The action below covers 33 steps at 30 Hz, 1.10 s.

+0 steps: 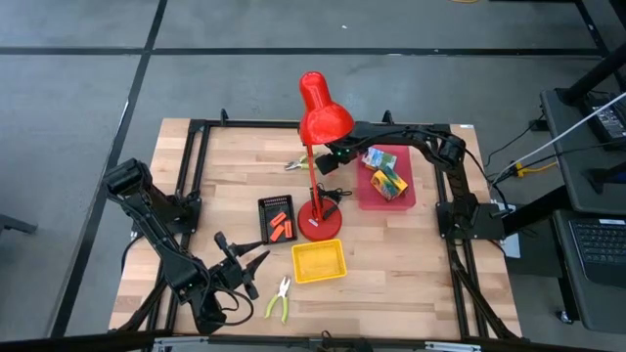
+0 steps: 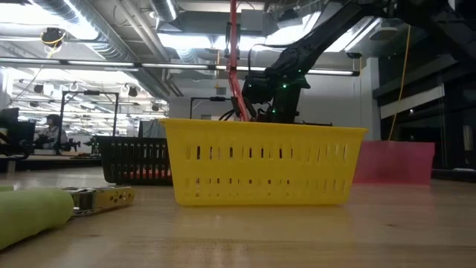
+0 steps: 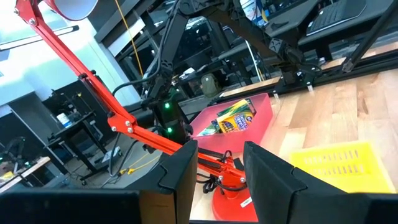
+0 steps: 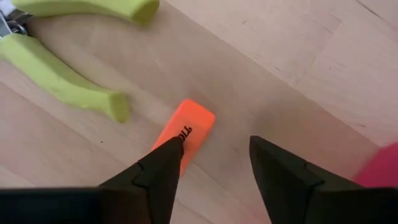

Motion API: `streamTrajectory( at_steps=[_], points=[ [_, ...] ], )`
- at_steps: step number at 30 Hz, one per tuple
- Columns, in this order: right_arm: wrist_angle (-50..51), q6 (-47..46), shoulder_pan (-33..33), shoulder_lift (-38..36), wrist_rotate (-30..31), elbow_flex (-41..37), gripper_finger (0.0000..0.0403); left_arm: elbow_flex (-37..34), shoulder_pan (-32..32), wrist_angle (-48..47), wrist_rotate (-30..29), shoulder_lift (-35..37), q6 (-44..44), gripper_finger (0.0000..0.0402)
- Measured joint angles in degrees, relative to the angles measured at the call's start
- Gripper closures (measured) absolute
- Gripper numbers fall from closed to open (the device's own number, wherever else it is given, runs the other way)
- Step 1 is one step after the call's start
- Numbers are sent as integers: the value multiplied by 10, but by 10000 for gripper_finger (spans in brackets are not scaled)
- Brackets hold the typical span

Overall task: Pick & Place School Supplies
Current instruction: Put the orange eraser into the black bin

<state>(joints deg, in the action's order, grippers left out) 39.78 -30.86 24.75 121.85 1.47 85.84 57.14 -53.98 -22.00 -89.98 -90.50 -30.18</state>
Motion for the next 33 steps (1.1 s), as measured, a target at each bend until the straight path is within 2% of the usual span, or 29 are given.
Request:
streamTrajectory(
  at_steps=[9,33],
  points=[
    [20,-3,-9,5,-14,55,205,0,0,0,0,0,5,274],
    [64,-13,-23,47,7,58,207,1,-11,17,0,0,29,274]
  ],
)
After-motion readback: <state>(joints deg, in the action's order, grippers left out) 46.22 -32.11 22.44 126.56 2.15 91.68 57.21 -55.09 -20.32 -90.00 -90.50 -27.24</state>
